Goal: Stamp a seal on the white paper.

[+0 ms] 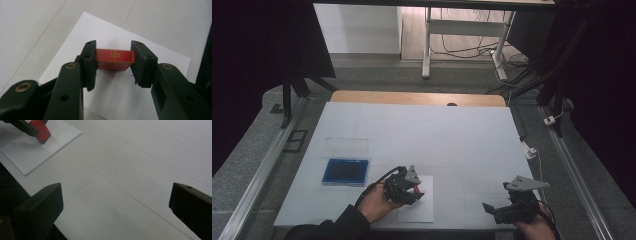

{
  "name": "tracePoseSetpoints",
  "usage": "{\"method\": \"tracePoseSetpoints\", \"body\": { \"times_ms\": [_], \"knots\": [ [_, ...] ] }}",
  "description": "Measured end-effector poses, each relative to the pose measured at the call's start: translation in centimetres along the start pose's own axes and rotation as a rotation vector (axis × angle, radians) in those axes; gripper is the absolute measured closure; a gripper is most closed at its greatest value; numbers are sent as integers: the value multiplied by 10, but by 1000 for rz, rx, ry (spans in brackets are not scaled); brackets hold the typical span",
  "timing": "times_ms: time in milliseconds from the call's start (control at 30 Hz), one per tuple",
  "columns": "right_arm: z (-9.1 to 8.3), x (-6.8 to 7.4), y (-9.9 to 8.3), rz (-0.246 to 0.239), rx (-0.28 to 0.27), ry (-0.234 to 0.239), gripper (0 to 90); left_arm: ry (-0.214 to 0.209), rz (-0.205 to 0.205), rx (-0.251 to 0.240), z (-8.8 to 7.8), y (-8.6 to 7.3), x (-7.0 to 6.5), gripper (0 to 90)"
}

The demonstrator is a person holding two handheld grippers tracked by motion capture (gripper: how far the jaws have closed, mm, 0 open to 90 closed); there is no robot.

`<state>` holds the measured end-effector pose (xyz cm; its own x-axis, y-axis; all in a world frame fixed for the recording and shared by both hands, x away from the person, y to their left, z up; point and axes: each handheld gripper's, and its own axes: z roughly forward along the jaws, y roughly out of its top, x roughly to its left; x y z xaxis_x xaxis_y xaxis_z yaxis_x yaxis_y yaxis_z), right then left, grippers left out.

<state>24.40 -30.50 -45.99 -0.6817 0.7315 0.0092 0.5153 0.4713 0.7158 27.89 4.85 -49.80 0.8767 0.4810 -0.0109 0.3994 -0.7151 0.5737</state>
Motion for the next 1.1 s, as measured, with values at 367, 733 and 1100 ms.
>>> {"method": "tracePoseSetpoints", "body": {
  "times_ms": [367, 733, 1100],
  "knots": [
    [0, 0, 0, -1, 2, 0, 0, -14, -16, -46, 2, -8, 2, 586],
    [1, 0, 0, 0, 6, 0, 0, 19, 2, -49, 2, -8, -4, 589],
    [1, 0, 0, -1, 6, 0, 0, 7, -6, -45, 2, -8, -2, 588]
  ]
}}
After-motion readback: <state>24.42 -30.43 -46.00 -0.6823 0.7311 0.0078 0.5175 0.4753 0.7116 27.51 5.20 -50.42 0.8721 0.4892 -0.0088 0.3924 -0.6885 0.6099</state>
